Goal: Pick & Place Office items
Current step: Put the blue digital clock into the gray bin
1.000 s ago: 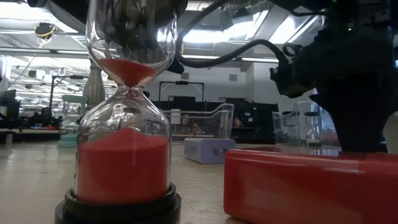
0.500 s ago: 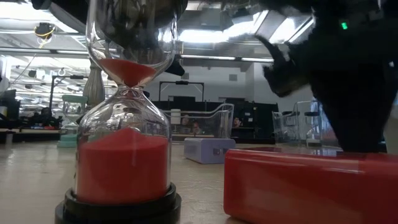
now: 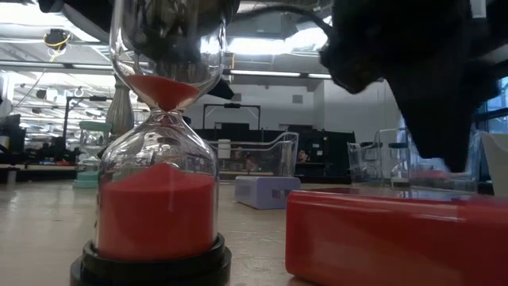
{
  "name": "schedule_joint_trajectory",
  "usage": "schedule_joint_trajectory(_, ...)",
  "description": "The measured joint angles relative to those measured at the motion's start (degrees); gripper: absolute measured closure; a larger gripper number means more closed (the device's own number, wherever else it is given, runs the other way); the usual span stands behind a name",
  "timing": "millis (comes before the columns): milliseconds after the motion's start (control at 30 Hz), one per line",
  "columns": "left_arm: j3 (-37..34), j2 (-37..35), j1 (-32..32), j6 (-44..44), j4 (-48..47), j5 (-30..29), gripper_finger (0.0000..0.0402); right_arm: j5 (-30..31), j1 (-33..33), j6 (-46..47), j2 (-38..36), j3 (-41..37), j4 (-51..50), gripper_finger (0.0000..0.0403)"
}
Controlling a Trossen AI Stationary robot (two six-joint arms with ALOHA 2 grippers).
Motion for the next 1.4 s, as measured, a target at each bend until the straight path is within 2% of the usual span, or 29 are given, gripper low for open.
schedule_joint_trajectory(300,0.00,0.00,0.00,0.12,-1.75,0.00,0.0158,0.74,2.45,16.94,0.41,0.00,-4.08,0.0076)
schedule_joint_trajectory(567,0.00,0.00,0.00,0.17,-2.82,-0.02,0.0158,1.19,3.69,21.18,3.97,0.00,-4.31,0.0076)
schedule_joint_trajectory(767,0.00,0.00,0.00,0.20,-2.84,-0.02,0.0158,2.48,3.70,19.52,5.84,0.02,-4.49,0.0076)
schedule_joint_trajectory(1000,0.00,0.00,0.02,0.20,-2.82,-0.02,0.0158,3.86,3.22,12.39,6.23,0.13,-4.40,0.0084)
schedule_joint_trajectory(1400,0.00,0.00,0.07,0.20,-2.82,-0.04,0.0158,5.02,3.22,5.63,6.32,0.13,-2.89,0.0180)
